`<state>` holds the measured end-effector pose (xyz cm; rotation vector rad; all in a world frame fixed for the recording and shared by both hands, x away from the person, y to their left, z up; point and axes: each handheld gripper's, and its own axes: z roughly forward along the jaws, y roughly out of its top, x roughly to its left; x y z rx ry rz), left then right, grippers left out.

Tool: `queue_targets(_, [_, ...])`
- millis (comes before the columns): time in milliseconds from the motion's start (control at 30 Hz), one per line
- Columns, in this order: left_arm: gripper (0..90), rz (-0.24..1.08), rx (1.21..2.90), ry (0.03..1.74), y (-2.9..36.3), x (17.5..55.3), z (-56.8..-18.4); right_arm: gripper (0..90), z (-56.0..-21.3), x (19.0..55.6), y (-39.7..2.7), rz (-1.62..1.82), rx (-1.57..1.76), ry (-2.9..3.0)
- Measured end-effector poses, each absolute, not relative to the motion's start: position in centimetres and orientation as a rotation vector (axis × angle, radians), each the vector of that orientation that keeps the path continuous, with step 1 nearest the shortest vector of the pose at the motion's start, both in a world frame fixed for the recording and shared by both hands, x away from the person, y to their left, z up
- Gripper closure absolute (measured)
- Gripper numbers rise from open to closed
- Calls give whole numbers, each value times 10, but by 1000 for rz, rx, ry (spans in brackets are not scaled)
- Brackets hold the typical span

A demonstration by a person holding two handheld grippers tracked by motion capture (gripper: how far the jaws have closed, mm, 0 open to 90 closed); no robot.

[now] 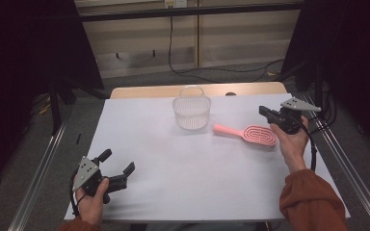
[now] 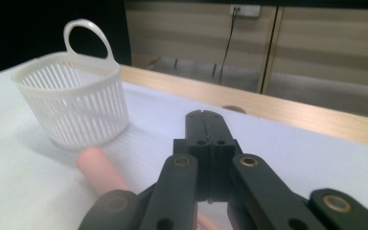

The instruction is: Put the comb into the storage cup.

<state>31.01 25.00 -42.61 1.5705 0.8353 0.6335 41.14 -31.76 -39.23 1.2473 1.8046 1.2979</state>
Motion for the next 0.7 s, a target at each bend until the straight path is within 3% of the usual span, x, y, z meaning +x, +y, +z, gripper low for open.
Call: queue_targets(700, [22,629,1574,833,250,311,-426,900,-401,440,-341,1000,1416,2074])
